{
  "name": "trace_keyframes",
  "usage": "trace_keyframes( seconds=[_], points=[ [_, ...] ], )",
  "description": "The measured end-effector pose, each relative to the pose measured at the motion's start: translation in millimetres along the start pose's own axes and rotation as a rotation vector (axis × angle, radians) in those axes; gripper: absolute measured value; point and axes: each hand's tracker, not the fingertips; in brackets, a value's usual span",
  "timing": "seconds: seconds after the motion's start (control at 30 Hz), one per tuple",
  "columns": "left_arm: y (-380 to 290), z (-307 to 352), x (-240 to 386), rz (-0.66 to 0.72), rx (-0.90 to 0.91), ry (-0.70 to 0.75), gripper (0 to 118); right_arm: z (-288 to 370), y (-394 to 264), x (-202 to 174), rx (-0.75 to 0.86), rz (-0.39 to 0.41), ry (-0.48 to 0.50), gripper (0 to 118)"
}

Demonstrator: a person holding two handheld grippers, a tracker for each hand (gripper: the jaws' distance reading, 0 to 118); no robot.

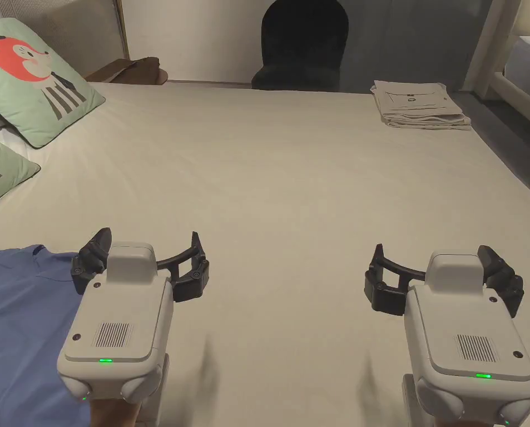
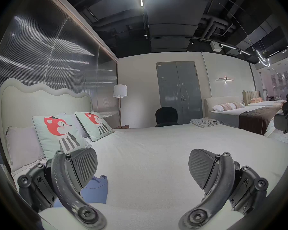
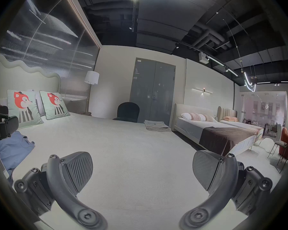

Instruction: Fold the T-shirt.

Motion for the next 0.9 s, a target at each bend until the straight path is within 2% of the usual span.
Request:
trace_keyframes(
  seconds=[0.9],
  points=[
    [3.5, -0.1, 0.3, -0.014, 0.021, -0.003, 110, 3.7, 5.5, -0.3, 0.016, 0.001, 0.006, 117]
  ],
)
